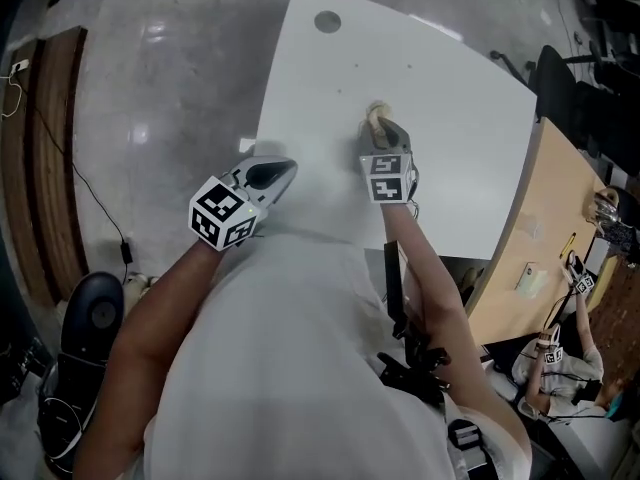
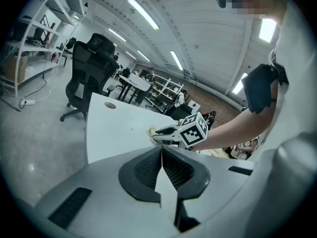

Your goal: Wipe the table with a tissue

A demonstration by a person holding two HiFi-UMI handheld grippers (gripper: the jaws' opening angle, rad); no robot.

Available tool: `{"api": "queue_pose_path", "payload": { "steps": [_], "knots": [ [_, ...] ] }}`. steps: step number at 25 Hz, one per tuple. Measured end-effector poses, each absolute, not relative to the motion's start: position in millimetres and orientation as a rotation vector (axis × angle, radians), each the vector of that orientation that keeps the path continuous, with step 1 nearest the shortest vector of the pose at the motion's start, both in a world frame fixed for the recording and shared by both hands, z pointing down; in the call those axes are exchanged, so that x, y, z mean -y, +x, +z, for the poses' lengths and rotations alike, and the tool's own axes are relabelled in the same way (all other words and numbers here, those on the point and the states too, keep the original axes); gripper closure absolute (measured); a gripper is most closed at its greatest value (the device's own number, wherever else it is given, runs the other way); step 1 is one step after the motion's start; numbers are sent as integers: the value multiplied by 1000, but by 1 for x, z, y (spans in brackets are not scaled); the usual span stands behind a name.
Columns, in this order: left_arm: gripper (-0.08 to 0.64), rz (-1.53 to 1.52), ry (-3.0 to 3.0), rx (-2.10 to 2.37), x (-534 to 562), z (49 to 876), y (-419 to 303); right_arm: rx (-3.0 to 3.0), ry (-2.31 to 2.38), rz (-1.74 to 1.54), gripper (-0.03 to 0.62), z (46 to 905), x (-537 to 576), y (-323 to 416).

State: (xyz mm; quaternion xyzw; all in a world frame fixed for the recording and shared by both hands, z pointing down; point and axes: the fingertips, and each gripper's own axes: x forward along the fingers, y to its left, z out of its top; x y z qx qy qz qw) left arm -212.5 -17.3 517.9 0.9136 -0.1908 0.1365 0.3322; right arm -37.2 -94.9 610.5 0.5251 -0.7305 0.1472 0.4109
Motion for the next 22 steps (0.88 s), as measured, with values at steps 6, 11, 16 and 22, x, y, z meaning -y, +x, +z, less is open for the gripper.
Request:
{"api": "queue_pose_path", "payload": {
  "steps": [6,11,16,22],
  "knots": [
    [552,382,2390,507,21,519,-218,1973,1038,202,503,608,80,-75],
    [552,370,2400,505,21,512,-202,1953,1085,224,503,610,72,-16],
    [552,372,2400,497,11,512,-194,1843,1333,391,503,610,68,63],
    [552,374,2396,507,4,514,-193,1763,1490,474,503,609,59,85]
  ]
}}
